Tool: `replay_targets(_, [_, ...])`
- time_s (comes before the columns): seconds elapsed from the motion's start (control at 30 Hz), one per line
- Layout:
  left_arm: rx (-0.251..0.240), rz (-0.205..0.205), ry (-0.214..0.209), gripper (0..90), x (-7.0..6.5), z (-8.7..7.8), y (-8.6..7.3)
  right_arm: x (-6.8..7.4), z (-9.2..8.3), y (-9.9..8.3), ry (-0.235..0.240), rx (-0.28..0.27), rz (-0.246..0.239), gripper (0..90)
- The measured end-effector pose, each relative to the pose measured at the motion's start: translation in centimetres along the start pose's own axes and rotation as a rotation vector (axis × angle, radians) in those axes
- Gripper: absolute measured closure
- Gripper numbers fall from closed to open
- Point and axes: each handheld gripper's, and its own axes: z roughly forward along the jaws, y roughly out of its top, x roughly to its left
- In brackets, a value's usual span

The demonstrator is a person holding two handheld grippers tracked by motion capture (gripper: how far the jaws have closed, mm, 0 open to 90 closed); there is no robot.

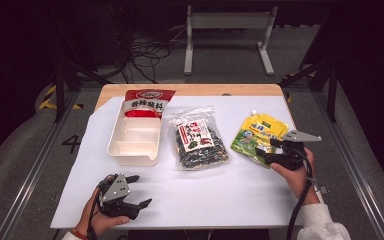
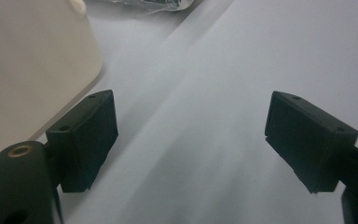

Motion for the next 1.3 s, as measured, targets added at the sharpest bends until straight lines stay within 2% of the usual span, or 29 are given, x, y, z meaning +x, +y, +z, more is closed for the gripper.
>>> replay_targets(0.07, [0.0, -0.001, -0.002, 17.7, 0.0, 0.1, 0.1, 1.0, 0.9, 0.5, 0.049, -0.005, 0.005, 27.6])
replay_targets(0.23, [-0.001, 0.002, -0.01, 17.7, 0.0, 0.3, 0.4, 3.4, 3.7, 1.6, 0.116, 0.02, -0.001, 27.8])
replay_targets(0.27, [-0.001, 0.002, -0.01, 17.6, 0.0, 0.3, 0.4, 3.4, 3.7, 1.6, 0.116, 0.02, -0.001, 27.8])
replay_targets(0.3, [0.009, 0.007, -0.016, 17.2, -0.1, 0.5, 0.5, 4.7, 5.5, 2.2, 0.138, 0.054, -0.014, 27.3])
replay_targets(0.33, [0.009, 0.007, -0.016, 17.0, -0.1, 0.5, 0.5, 4.7, 5.5, 2.2, 0.138, 0.054, -0.014, 27.3])
replay_targets(0.43, [0.022, 0.015, -0.007, 16.9, -0.3, 0.5, 0.4, 6.3, 7.6, 2.6, 0.132, 0.11, -0.055, 27.2])
replay_targets(0.53, [0.013, 0.005, 0.0, 17.0, -0.3, 0.2, 0.2, 7.1, 9.2, 2.9, 0.136, 0.134, -0.052, 26.4])
replay_targets(0.67, [0.015, -0.002, 0.0, 16.7, -0.3, -0.1, 0.0, 7.3, 10.6, 3.1, 0.15, 0.162, -0.031, 24.8])
replay_targets(0.77, [0.015, 0.001, -0.001, 16.1, -0.4, -0.1, 0.0, 7.0, 11.6, 3.3, 0.159, 0.194, -0.015, 19.9])
replay_targets(0.83, [0.018, 0.006, -0.005, 15.5, -0.5, -0.1, 0.0, 6.6, 12.2, 3.5, 0.181, 0.212, 0.023, 16.4])
replay_targets(0.93, [0.021, 0.004, -0.011, 15.2, -0.5, -0.1, 0.0, 6.3, 12.9, 3.6, 0.203, 0.239, 0.049, 12.3])
replay_targets(1.0, [0.019, -0.008, -0.023, 15.1, -0.4, 0.0, 0.0, 6.0, 13.4, 3.7, 0.236, 0.263, 0.082, 10.8])
replay_targets(1.03, [0.017, -0.014, -0.027, 15.0, -0.4, -0.1, -0.1, 5.9, 13.5, 3.8, 0.247, 0.272, 0.08, 10.8])
replay_targets(1.1, [0.012, -0.017, -0.035, 15.0, -0.2, -0.1, -0.1, 5.9, 13.6, 4.0, 0.255, 0.29, 0.073, 12.2])
replay_targets(1.2, [0.011, -0.023, -0.041, 14.9, -0.3, 0.0, 0.0, 5.9, 13.6, 4.3, 0.292, 0.314, 0.069, 23.2])
replay_targets(1.23, [0.011, -0.023, -0.041, 14.9, -0.3, 0.0, 0.0, 5.9, 13.6, 4.3, 0.292, 0.314, 0.069, 23.2])
replay_targets(1.3, [-0.003, -0.033, -0.063, 14.9, -0.1, 0.0, 0.0, 5.9, 13.5, 4.3, 0.311, 0.326, 0.07, 30.4])
